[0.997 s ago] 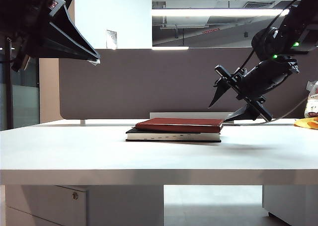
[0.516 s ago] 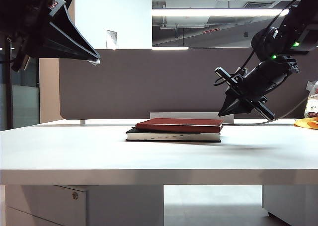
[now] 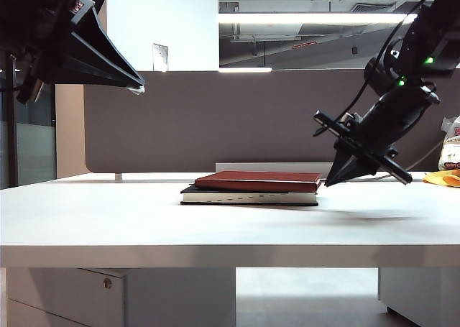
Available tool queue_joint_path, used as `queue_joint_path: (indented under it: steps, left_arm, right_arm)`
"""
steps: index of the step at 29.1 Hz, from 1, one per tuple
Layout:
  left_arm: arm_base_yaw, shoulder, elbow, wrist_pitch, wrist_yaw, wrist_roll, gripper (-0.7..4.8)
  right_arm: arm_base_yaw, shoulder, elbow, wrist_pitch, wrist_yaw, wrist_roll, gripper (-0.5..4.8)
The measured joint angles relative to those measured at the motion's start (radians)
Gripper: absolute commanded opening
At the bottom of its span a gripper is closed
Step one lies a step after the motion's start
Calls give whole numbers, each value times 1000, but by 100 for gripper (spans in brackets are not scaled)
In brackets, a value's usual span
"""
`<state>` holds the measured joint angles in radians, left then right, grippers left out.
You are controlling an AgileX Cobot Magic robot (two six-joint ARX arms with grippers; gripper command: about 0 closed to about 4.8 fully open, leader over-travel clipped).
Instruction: Pick up the red book and place it on top of the black book.
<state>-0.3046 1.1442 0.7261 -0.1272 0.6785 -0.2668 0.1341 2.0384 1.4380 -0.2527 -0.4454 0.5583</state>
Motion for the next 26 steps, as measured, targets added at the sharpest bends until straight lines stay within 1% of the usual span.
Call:
queue_joint_path:
  steps: [6,10,15,21,23,26]
  left_arm:
    - [0,0,0,0,0,0,-6]
    - [0,0,0,0,-3,0,-6]
    - [0,0,0,0,-104,0,-6]
    - [0,27,13,-8,-136,0,-6]
    - [-2,53,39,-26,-131,0,-6]
    - [-6,90,69,-35,-92,0,-6]
  right_arm:
    - [10,-18,2,6,-19,-14,-3]
    - [46,-18,2,0,-22,-15,-3]
    - [81,-18,2,0,-23,-15,-3]
    - [88,-18,2,-5,0,-17,-3]
    - [88,-18,2,-10,2,-17,-3]
    - [88,-18,2,-16,1,-17,-3]
